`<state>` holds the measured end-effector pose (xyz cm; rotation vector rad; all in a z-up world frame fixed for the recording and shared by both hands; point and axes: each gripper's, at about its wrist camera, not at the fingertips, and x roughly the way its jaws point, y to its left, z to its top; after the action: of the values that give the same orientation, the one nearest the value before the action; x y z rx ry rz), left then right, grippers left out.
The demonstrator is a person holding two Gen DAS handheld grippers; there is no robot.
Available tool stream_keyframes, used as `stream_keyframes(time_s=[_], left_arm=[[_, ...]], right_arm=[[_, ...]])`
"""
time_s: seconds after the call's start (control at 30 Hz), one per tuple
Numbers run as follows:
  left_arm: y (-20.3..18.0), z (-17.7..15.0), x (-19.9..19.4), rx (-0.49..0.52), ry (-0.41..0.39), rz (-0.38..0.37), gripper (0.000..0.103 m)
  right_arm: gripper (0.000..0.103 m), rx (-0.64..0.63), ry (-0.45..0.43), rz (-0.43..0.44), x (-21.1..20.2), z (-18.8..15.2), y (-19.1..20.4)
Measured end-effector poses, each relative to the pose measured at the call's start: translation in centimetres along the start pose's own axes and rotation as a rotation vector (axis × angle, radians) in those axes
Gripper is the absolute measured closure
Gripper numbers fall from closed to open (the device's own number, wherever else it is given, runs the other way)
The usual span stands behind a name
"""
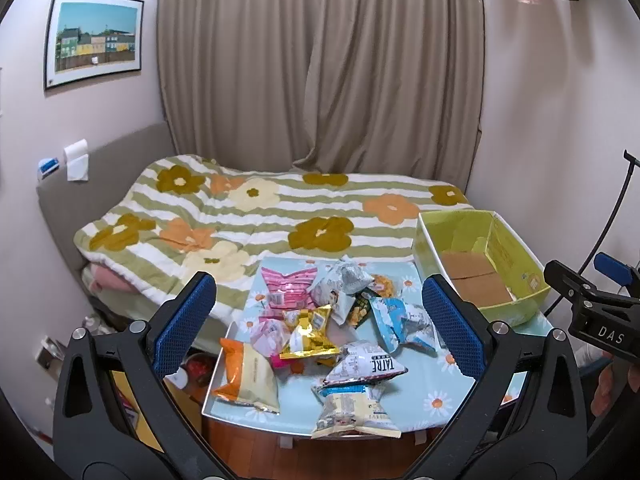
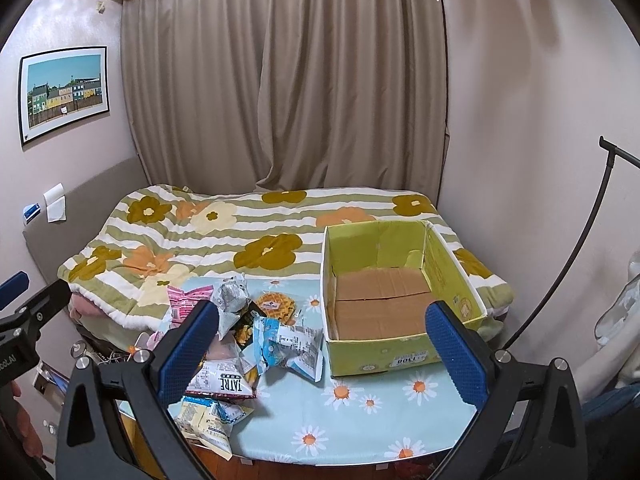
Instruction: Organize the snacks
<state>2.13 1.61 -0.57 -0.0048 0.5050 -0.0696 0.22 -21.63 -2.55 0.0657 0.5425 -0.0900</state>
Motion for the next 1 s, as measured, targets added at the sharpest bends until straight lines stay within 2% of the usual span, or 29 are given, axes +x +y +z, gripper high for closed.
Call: stream_keyframes(time_s=[0.33,1.0], left_arm=[[0.1,-0.34,-0.06,-0.013,0.009,-0.011,0.001],[0.18,-0.87,0.21,-0.022,0.032,0.012,0.001]], right_arm=[[0.0,-0.004,0.002,0.001,0.11,0.01,-0.01],[0.0,-0.007,0.024,0.012,-0.28,-0.79,-0.06]])
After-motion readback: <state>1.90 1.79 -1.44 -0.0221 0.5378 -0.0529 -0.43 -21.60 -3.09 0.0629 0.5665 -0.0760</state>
